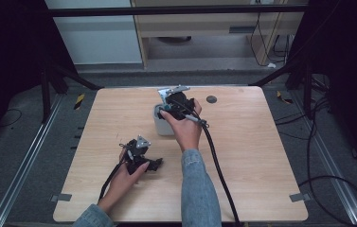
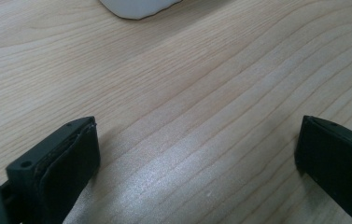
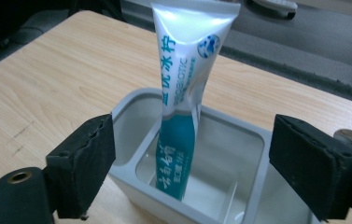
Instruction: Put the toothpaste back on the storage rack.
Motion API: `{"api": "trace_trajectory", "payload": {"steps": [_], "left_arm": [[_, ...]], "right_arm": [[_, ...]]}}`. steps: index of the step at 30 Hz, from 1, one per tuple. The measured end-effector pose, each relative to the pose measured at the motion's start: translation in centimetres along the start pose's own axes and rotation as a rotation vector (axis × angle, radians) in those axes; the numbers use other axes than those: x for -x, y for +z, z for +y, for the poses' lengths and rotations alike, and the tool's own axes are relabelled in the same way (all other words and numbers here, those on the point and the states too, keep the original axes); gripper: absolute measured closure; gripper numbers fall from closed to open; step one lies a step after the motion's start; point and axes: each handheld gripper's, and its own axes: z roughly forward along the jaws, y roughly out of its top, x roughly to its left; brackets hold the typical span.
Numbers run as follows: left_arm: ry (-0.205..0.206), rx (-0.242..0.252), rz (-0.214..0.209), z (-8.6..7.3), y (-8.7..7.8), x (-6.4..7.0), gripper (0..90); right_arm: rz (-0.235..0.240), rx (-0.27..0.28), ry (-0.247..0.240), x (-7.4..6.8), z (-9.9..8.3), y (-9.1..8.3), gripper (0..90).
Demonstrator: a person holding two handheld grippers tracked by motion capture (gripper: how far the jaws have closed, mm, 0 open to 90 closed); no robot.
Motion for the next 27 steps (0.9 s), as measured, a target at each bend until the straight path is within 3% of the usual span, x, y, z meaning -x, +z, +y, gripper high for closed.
{"api": "trace_trajectory", "payload": {"steps": [18, 27], "left_arm": [[-0.001, 0.001, 0.002, 0.0, 0.0, 0.0, 0.0], [0.001, 0.001, 0.001, 0.0, 0.0, 0.0, 0.0]], "right_arm": [[-0.003, -0.019, -0.073, 0.7, -0.2, -3.0, 7.9], [-0.003, 0.019, -0.054, 2.9, -2.3, -5.0, 11.7]]}}
